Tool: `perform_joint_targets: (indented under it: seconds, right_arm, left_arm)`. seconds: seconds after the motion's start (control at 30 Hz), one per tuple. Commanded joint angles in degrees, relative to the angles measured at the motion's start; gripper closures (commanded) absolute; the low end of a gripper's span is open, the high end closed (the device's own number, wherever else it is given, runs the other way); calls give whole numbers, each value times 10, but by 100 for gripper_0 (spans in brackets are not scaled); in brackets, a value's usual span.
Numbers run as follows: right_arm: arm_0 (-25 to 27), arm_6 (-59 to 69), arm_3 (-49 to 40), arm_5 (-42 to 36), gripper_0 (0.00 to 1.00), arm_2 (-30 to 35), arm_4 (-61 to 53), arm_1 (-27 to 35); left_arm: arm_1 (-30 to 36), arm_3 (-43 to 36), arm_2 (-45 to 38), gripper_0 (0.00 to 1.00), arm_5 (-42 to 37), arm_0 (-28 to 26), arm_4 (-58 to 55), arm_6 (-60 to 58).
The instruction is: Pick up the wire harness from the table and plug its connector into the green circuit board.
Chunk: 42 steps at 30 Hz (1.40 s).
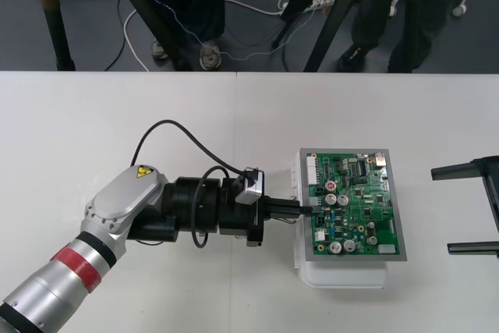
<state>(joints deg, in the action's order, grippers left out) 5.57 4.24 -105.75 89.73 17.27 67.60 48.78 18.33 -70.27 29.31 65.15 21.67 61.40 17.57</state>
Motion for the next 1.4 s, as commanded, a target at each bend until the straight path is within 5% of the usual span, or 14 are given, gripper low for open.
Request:
perform_joint_targets:
  seconds: [0.03, 1.4]
  right_arm:
    - [0, -20, -3, 3, 0, -5, 9, -11]
    - [1, -20, -3, 3, 0, -8, 10, -11]
  left_arm:
    - [-19, -10, 14, 100, -10, 25, -15, 14]
    - [-28, -10, 14, 99, -13, 25, -14, 14]
